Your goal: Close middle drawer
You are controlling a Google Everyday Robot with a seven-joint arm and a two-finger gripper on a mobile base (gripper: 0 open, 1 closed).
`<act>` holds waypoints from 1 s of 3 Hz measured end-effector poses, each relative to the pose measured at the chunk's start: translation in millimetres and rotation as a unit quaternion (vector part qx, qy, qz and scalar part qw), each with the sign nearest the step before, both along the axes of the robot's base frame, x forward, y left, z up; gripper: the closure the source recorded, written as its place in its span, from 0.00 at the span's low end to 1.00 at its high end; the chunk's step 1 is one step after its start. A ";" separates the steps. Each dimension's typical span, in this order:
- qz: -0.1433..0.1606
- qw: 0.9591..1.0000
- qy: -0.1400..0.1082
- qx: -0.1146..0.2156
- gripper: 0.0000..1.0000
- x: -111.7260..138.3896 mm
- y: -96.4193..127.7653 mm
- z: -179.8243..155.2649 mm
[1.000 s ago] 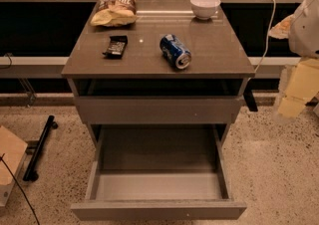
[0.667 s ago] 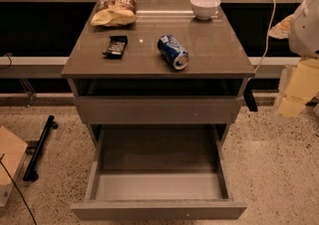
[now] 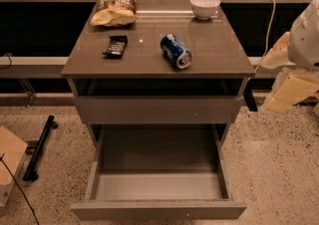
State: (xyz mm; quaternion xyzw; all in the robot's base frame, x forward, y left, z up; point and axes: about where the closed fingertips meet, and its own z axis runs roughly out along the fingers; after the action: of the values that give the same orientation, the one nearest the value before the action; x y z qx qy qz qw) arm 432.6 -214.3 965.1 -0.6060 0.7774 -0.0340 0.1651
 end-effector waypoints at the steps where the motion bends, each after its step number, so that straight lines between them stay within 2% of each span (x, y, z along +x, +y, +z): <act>1: 0.010 1.000 0.006 -0.004 0.59 -9.5 5.2 -29.9; 2: 0.013 1.000 0.021 -0.005 0.84 -20.5 9.7 -76.8; 3: 0.014 1.000 0.027 -0.006 1.00 -23.2 11.1 -124.0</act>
Offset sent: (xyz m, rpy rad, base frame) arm -0.0320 0.0131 -0.1334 -0.0105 0.0832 0.0304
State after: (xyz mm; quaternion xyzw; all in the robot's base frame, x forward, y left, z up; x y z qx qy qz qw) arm 409.4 -203.1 841.1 -0.6182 0.7730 -0.0197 0.1409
